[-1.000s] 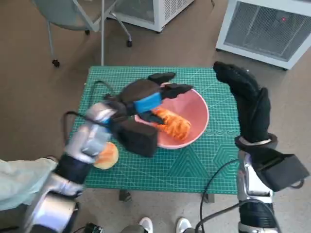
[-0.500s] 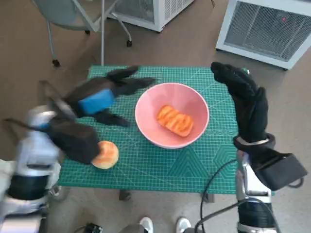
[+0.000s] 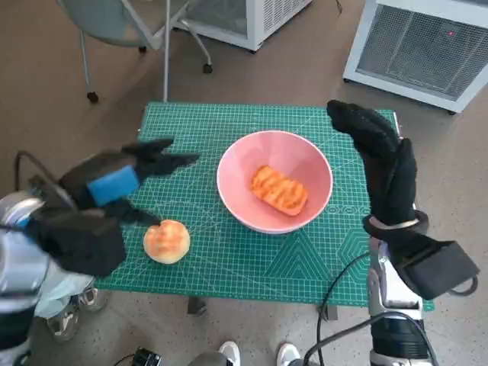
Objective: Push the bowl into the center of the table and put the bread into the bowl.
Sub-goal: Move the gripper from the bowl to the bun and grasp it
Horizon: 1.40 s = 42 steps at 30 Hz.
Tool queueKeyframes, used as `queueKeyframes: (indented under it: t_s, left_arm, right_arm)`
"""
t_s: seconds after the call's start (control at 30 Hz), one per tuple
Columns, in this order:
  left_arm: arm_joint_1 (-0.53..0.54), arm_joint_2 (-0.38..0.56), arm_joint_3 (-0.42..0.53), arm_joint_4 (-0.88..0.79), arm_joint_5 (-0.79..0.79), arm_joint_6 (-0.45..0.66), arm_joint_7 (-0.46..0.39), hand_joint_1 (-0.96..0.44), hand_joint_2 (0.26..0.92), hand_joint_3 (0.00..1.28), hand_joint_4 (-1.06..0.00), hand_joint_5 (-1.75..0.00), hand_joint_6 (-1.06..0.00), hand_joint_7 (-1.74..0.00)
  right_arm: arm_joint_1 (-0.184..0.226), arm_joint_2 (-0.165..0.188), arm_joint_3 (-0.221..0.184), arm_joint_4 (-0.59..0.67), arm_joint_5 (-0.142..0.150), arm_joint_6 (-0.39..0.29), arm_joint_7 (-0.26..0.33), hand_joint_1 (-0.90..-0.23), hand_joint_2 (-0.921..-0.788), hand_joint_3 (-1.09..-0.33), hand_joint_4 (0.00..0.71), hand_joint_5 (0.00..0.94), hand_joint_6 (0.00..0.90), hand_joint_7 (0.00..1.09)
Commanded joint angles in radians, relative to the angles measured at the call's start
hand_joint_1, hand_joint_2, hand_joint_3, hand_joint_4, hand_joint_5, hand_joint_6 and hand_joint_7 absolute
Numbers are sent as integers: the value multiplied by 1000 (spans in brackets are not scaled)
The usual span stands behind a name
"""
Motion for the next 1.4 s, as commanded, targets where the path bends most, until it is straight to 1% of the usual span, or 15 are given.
queueKeyframes:
  t_s: [0.03,0.23,0.63,0.87,1.0,1.13,1.23,1.27,1.3,1.33,1.37,1.4]
  left_arm:
    - [44,11,-1,-38,-13,25,-22,-327,738,3,-140,-3,-309,-3]
    - [76,6,-20,-27,-11,28,-34,-284,731,1,-143,-2,-317,-5]
    - [113,-14,-119,5,69,90,-38,-198,729,2,-130,0,-305,0]
    - [97,-54,-191,88,134,96,-8,-185,735,3,-135,-3,-307,-2]
    - [85,-84,-234,133,195,119,23,-164,740,4,-169,-13,-325,-9]
    - [75,-112,-277,178,272,142,66,-130,746,6,-242,-25,-370,-22]
    - [69,-127,-301,202,329,162,99,-76,762,12,-335,-40,-472,-60]
    - [68,-130,-307,213,344,161,114,-51,772,17,-410,-53,-539,-84]
    - [68,-132,-310,221,354,160,124,-39,778,19,-453,-65,-574,-99]
    - [69,-131,-311,229,363,152,139,-22,786,21,-522,-68,-623,-123]
    - [69,-131,-312,236,369,146,149,-10,795,22,-585,-114,-655,-163]
    - [72,-128,-309,239,375,134,166,7,808,21,-648,-236,-678,-266]
  right_arm:
    - [9,8,8,24,9,12,14,-708,-921,-732,179,1,-1,548]
    - [4,8,8,36,11,7,29,-704,-921,-733,180,1,-1,546]
    - [7,5,4,55,12,-7,52,-703,-921,-732,181,1,-1,543]
    - [11,4,-1,51,18,-4,60,-702,-921,-737,181,1,-1,543]
    - [14,5,-2,44,19,1,62,-700,-921,-738,180,1,-1,543]
    - [17,5,-1,37,19,2,61,-702,-921,-738,180,0,-1,543]
    - [18,5,-1,35,20,2,59,-704,-921,-737,180,0,-1,543]
    - [18,6,-1,34,20,2,59,-704,-921,-737,180,0,-1,543]
    - [19,6,-1,34,20,1,58,-704,-921,-737,180,0,-1,543]
    - [19,6,-1,34,19,1,57,-704,-921,-737,180,0,-1,542]
    - [19,6,-1,34,19,1,57,-704,-921,-737,180,0,-1,543]
    - [20,7,-1,33,17,0,55,-703,-921,-736,180,0,-1,543]
